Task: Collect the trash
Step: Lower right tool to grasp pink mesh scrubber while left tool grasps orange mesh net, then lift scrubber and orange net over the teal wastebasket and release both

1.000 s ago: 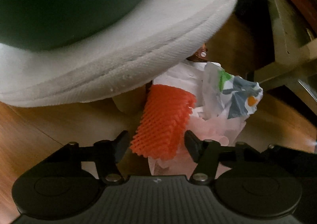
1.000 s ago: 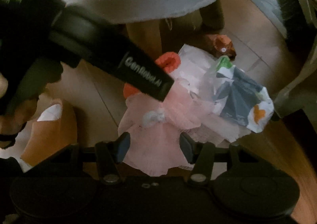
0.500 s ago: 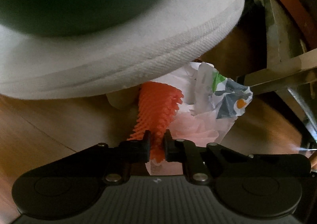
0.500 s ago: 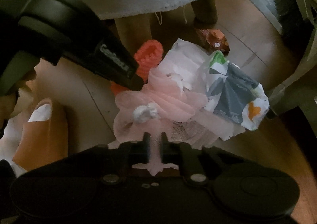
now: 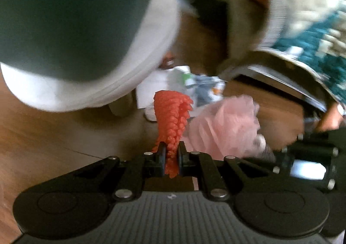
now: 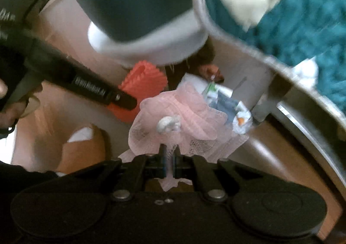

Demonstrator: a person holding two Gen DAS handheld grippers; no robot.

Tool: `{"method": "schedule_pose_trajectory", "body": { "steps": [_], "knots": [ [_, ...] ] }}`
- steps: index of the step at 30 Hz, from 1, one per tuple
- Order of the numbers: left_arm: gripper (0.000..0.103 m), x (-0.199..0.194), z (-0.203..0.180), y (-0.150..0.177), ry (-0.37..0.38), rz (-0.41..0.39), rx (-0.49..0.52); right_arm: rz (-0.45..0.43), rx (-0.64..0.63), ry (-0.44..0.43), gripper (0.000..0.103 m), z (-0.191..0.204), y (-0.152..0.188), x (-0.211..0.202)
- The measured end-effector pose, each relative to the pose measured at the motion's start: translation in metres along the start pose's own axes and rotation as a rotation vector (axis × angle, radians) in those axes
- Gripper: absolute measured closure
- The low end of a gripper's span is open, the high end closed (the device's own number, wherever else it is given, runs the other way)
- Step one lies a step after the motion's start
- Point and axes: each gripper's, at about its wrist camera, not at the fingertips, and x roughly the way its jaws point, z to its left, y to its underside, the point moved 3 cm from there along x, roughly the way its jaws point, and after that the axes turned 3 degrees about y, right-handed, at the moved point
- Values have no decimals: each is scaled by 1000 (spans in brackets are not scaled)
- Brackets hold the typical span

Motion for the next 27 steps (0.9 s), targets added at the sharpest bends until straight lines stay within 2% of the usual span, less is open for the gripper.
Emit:
{"method": "schedule_pose_trajectory", "body": {
  "steps": [4, 11, 21, 27],
  "knots": [
    [93, -57, -25, -1, 4, -57, 109, -67, 12, 11, 100, 6, -9, -55],
    [93, -157, -69, -8, -8, -205, 170, -208, 50, 12, 100, 17, -21, -161],
    [93, -274, -119, 18, -24, -390, 173, -383, 16, 50, 100, 43, -14, -281],
    [93, -325, -131, 35, -47, -477, 161, -474, -6, 72, 99, 50, -22, -328]
  ]
}}
